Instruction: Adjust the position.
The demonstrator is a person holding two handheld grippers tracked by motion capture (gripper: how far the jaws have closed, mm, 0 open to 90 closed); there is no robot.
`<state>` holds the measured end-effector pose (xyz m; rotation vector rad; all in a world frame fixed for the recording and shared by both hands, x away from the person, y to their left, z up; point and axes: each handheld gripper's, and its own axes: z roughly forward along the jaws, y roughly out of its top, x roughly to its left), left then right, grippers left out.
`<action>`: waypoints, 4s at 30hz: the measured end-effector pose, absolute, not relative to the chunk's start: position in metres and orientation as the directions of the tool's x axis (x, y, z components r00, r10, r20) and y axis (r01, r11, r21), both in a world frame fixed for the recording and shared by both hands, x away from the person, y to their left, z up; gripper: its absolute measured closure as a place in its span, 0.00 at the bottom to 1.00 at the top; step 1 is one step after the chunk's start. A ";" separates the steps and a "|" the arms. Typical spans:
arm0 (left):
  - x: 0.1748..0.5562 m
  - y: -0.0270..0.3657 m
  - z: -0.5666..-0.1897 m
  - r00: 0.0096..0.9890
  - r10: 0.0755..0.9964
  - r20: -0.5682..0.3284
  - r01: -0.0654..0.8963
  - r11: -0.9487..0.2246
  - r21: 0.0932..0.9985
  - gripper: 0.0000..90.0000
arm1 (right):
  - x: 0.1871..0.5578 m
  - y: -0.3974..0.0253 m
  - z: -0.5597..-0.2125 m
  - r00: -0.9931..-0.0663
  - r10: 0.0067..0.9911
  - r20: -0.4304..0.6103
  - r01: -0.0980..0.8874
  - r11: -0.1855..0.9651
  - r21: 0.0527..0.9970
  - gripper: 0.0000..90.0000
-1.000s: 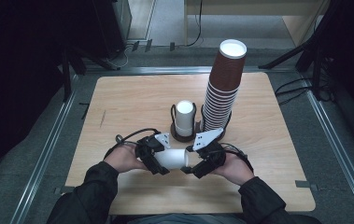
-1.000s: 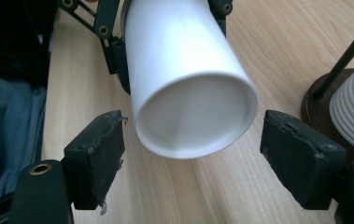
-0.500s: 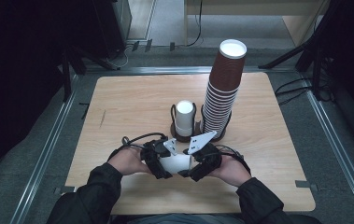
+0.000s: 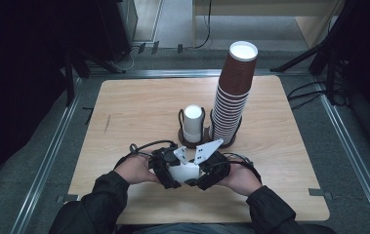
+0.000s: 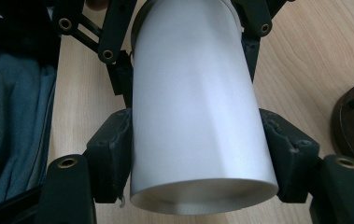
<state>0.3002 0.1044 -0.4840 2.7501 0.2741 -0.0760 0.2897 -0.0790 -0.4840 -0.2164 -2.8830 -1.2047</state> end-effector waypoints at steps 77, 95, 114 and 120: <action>0.307 0.145 -0.450 0.963 0.146 -0.228 0.268 -0.638 0.722 0.32 | 0.299 -0.109 -0.465 -0.980 0.108 0.169 0.201 0.529 0.824 0.38; 0.308 0.148 -0.447 0.955 0.150 -0.255 0.290 -0.640 0.712 0.38 | 0.300 -0.106 -0.467 -0.979 0.117 0.166 0.203 0.542 0.816 0.29; 0.312 0.151 -0.446 0.962 0.209 -0.177 0.274 -0.759 0.591 0.37 | 0.304 -0.107 -0.482 -0.971 0.182 0.153 0.234 0.626 0.744 0.26; 0.316 0.140 -0.455 0.962 0.213 -0.173 0.273 -0.810 0.519 0.37 | 0.303 -0.106 -0.486 -0.969 0.203 0.143 0.243 0.646 0.724 0.26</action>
